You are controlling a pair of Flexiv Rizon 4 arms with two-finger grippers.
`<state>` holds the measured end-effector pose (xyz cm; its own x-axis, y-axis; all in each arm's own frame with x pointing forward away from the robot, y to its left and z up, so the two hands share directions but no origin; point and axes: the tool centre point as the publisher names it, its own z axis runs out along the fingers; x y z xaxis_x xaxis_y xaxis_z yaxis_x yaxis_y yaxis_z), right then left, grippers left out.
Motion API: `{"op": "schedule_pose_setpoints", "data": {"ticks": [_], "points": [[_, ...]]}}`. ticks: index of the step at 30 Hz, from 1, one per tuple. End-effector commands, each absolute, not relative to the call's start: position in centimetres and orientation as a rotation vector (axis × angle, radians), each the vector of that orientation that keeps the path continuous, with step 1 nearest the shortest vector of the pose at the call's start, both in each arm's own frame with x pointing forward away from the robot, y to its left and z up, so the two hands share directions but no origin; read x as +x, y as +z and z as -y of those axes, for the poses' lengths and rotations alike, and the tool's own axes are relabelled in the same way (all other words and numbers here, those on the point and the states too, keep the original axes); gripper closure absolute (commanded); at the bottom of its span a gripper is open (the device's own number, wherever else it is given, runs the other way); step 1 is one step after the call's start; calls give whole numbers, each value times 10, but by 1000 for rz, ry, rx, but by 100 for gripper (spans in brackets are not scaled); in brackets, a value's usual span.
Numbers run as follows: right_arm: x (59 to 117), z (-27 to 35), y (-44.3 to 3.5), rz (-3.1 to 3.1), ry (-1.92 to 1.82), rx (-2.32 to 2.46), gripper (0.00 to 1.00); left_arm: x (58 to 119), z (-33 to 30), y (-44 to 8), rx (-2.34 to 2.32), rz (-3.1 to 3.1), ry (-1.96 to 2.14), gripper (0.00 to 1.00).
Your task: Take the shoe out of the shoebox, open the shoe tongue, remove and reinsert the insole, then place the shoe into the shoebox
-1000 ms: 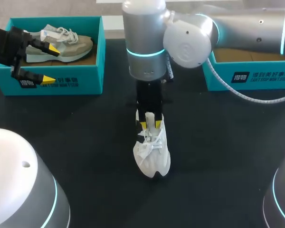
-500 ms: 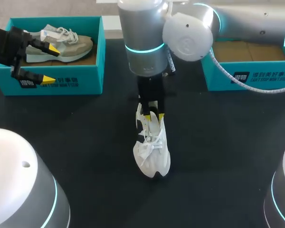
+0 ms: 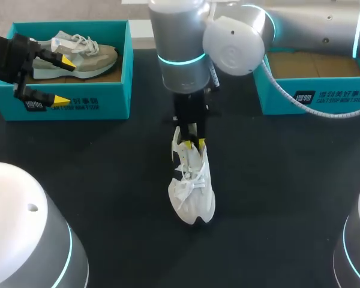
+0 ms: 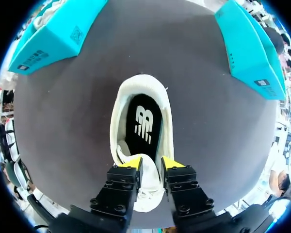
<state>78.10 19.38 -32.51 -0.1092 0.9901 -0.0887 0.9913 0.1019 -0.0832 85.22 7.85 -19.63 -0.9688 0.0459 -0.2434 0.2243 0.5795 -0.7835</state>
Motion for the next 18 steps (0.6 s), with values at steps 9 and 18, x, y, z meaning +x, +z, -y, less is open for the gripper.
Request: {"op": "schedule_pose_setpoints", "data": {"ticks": [9,18], "points": [[778,-195,-279,-2793,225,1334,0,852,-79,-196,227,-2617,-1333,0],[778,-195,-279,-2793,225,1334,0,852,-79,-196,227,-2617,-1333,0]]}}
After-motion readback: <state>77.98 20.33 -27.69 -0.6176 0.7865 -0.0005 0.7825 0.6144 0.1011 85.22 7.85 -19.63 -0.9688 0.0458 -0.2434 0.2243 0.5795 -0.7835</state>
